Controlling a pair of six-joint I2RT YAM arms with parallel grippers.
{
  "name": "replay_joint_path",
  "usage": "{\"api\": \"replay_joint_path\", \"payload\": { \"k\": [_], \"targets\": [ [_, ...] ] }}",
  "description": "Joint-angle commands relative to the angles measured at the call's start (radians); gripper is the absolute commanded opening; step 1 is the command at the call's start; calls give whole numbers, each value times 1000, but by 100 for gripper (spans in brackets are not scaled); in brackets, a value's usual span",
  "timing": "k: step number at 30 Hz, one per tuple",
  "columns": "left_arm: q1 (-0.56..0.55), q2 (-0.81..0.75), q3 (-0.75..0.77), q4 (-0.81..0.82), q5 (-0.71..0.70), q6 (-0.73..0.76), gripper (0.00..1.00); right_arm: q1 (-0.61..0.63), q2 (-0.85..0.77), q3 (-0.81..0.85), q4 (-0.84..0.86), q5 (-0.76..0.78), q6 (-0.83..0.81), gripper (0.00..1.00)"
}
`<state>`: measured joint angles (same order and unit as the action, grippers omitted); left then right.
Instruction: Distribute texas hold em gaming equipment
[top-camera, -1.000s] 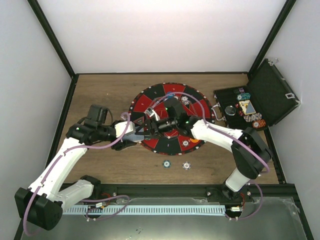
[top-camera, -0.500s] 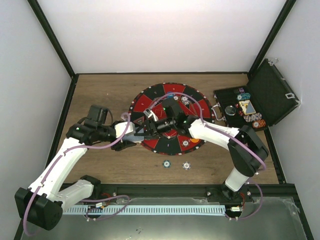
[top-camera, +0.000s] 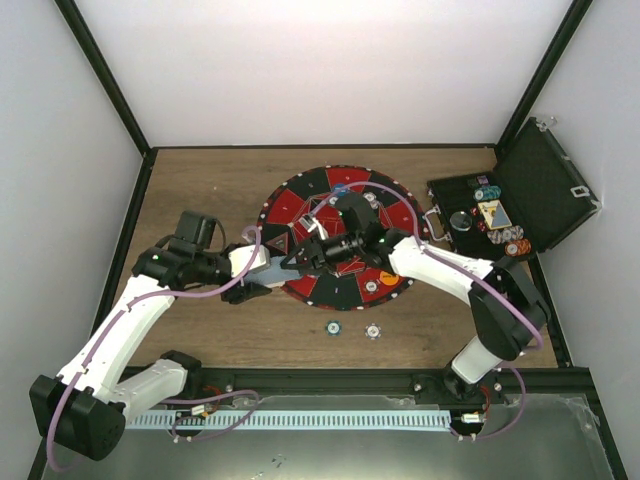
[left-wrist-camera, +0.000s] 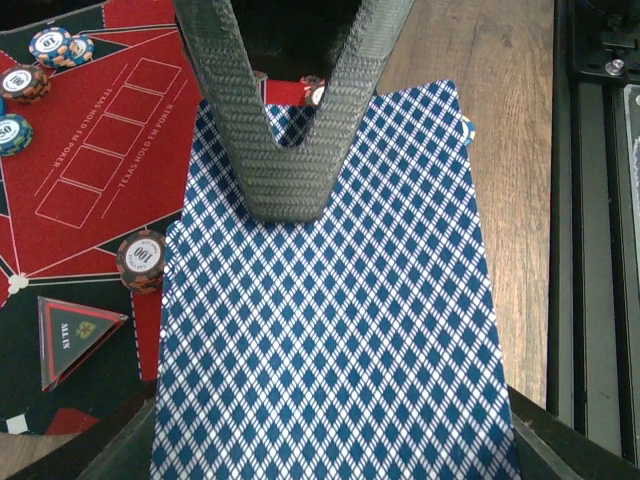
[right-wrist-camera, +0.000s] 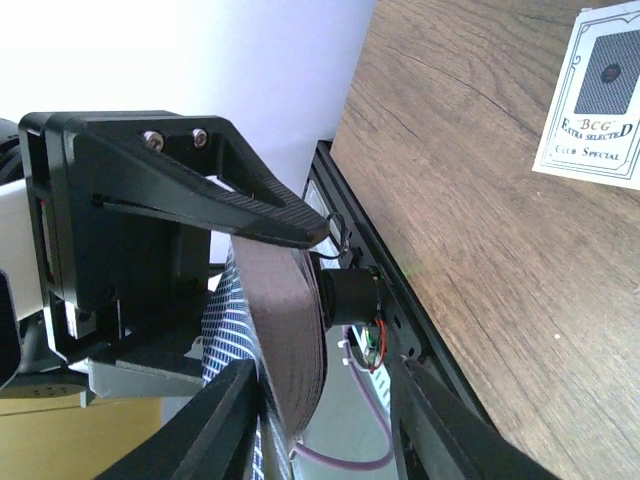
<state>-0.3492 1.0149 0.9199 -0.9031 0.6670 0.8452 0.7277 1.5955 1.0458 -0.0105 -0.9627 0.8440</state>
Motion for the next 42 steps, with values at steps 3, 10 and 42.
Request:
{"api": "replay_joint_path", "payload": {
  "k": [3,10,42],
  "targets": [
    [6,-7,25,43,35,17,4,-17,-61,2,-67,17,-10,31],
    [6,-4,16,58,18,16,4,-18,-98,14,-57,15,17,17],
    [6,-33,68,-56,28,6,4,-312,144,192,-197,-34,-152,1]
  ]
}}
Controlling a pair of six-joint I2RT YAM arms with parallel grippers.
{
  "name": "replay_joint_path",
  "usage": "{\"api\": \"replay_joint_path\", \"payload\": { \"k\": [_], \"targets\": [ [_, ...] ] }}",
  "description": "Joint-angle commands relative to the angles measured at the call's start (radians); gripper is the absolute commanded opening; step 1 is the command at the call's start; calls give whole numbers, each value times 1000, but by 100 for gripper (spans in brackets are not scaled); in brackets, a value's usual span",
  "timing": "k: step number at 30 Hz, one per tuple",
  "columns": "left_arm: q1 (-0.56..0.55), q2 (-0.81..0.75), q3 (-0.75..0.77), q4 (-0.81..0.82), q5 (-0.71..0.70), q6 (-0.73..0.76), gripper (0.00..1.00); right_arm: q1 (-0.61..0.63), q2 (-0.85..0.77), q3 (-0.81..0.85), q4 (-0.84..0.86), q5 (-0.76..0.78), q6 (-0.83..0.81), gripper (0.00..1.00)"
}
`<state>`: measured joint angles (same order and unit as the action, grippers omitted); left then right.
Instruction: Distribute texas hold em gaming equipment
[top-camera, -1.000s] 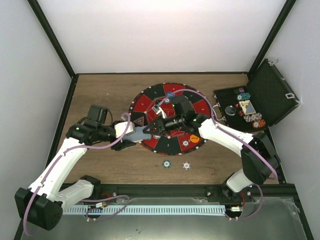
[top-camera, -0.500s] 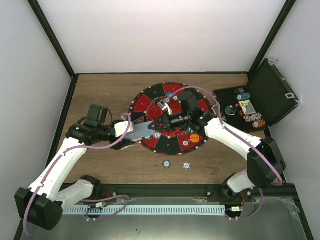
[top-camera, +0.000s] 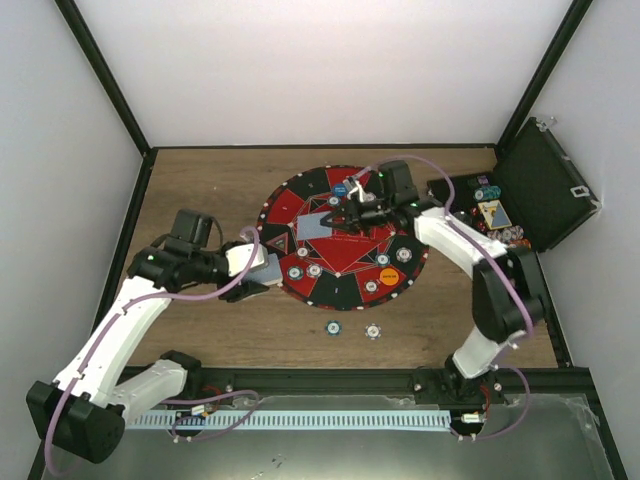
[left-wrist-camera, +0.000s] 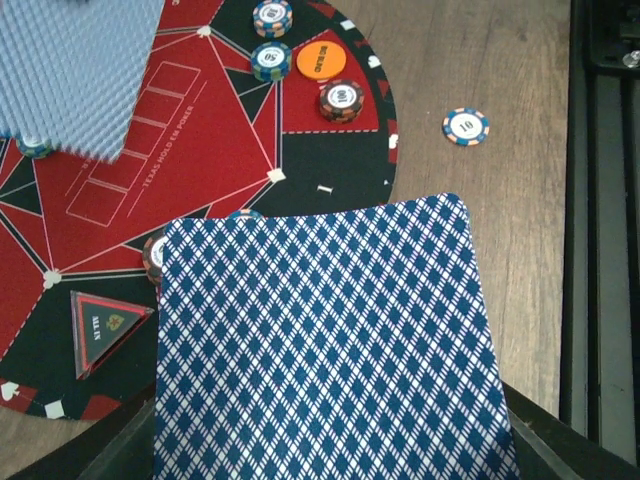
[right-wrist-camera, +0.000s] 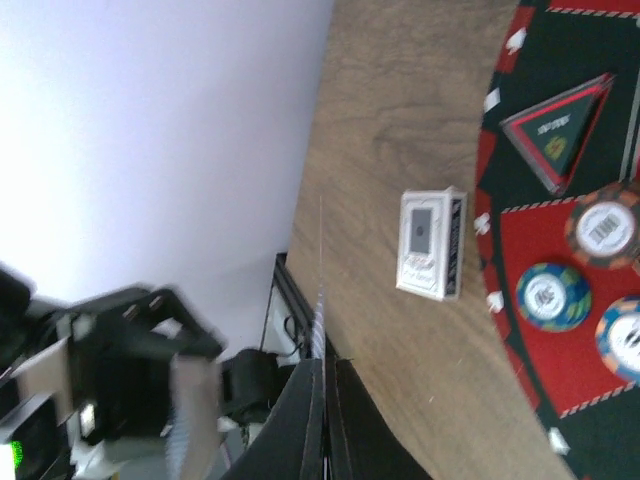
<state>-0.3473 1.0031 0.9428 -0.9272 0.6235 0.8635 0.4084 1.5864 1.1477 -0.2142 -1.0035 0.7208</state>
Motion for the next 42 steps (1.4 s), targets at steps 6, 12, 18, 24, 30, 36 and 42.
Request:
{"api": "replay_joint_path", "payload": {
  "k": [6,12,18,24,30,36,42],
  "targets": [
    [11,-25,47,-58,50,-11,4,71,444,340,-13,50,-27,1],
    [82,11,59,-82,72,31,4,146,703,633,-93,81,-15,1],
    [202,107,88,-118,147,118,4,160,840,799,-162,113,-20,1],
    [205,148,66,-64,171,133,5,171,871,857,-266,163,-86,17],
    [204,164,40,-5,157,128,5,167,822,850,-345,264,-158,35],
    [205,174,25,41,154,130,5,157,748,852,-448,414,-225,52],
    [205,195,9,76,141,140,5,153,560,665,-334,375,-179,82]
  ]
}}
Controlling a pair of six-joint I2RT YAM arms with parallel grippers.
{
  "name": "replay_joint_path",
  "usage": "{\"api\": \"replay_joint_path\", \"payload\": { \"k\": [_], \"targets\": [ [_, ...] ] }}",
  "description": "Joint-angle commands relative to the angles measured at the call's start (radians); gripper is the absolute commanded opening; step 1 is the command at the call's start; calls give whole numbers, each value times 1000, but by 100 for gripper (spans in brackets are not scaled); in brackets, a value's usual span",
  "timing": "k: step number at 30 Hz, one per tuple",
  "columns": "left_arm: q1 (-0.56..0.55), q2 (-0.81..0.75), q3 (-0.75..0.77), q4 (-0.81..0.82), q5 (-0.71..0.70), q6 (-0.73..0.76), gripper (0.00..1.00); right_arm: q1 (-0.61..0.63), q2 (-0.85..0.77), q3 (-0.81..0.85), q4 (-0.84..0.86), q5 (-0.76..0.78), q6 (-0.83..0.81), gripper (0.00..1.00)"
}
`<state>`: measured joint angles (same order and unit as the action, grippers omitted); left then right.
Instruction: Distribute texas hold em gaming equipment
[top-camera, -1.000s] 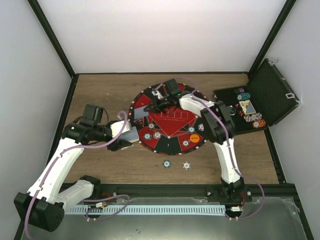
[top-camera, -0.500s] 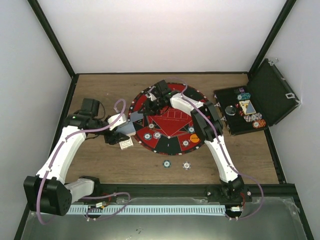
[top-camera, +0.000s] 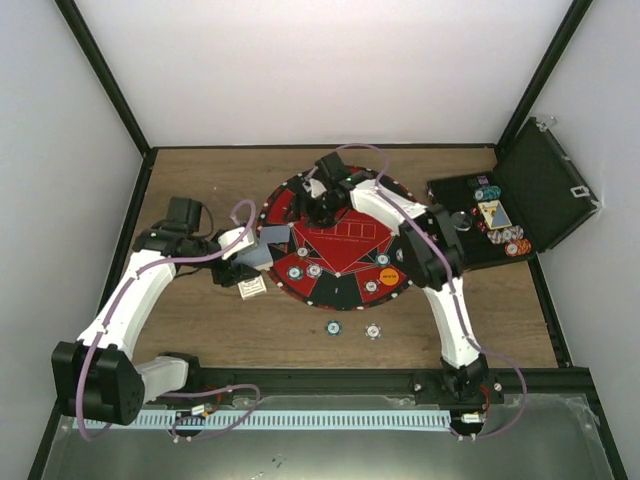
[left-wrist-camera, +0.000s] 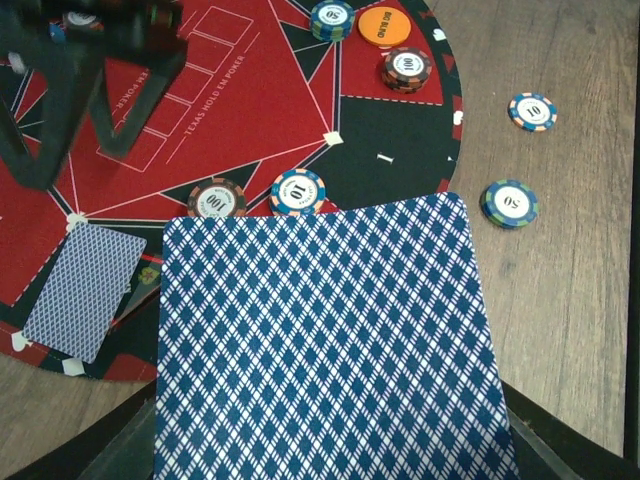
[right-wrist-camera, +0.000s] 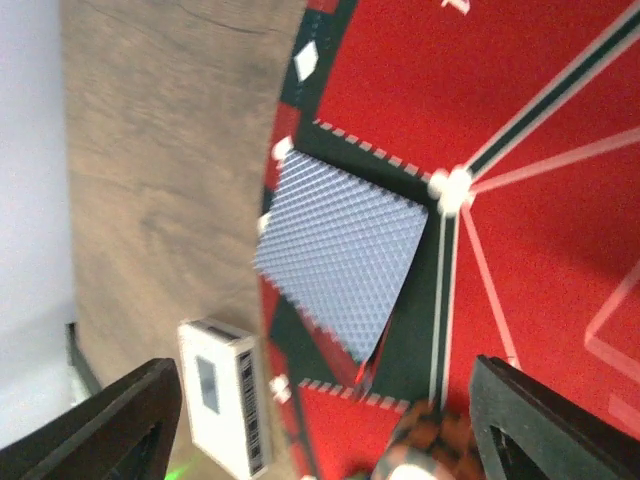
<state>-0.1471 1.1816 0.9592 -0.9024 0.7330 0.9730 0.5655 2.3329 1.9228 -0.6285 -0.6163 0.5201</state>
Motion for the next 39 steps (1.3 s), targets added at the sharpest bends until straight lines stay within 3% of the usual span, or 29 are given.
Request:
{"api": "replay_joint_path", "payload": {
  "k": [1,9,14,23,39],
  "targets": [
    [4,25,-8,56,33,30,5,-4,-240,-175,134,-32,43,84],
    [2,72,3,87,49,18,5,24,-587,-616,456,-215,217,89],
    [0,70,2,94,51,11,5,74,-682,-740,569,-250,291,91],
    [-13,61,-3,86,45,9,5,185,-607,-690,602,-261,322,87],
    [-26,23,-20,76,33,29,5,247,-459,-617,743,-325,428,81]
  ]
}}
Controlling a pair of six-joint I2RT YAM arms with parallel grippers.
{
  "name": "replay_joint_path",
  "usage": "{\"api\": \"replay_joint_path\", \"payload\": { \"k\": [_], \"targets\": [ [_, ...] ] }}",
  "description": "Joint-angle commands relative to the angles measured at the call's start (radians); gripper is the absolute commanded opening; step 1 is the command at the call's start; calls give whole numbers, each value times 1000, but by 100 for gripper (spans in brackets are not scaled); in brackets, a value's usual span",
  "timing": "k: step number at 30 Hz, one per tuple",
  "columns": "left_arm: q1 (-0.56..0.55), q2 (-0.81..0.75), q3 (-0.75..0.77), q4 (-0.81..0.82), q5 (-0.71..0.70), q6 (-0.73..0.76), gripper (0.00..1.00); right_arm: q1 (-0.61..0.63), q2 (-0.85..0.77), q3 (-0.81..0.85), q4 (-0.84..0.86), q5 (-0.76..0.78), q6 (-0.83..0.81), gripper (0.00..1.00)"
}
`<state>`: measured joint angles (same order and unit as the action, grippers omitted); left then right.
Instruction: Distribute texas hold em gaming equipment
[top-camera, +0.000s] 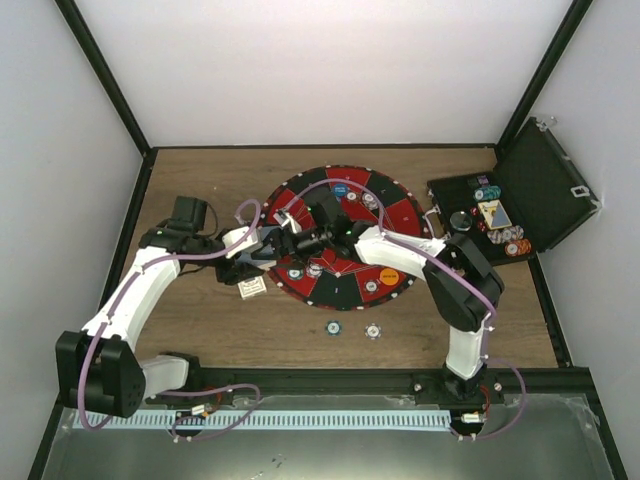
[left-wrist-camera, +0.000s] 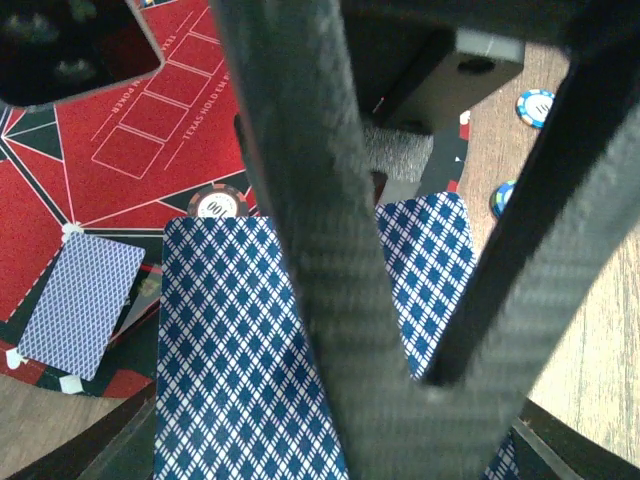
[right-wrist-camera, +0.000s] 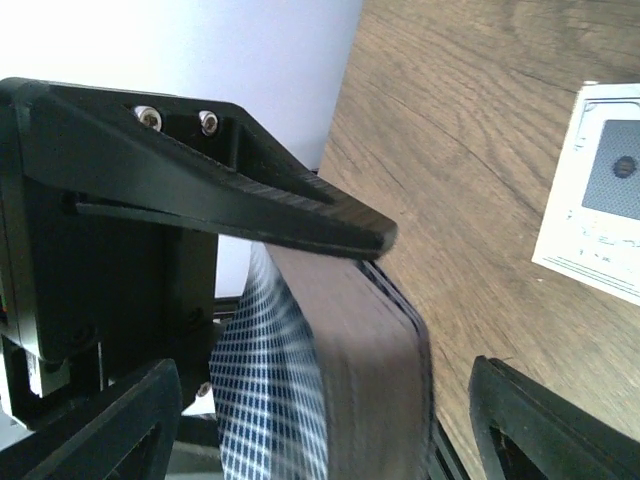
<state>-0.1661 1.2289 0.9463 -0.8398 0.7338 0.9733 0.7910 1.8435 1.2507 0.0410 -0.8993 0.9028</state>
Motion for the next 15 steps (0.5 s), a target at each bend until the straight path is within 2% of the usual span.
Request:
{"api": "replay_joint_path", "payload": {
  "k": [1,7,15],
  "targets": [
    [-7,-25,-7,13,33,28,5,24,40,59,83,-47,52,80],
    [-9,-41,-10,11,34,29,5,27,81,57,153,-76,108,75],
    [-8,-59,-5,-3,41,31,5,5,91,38,121,-65,91,68]
  ]
}}
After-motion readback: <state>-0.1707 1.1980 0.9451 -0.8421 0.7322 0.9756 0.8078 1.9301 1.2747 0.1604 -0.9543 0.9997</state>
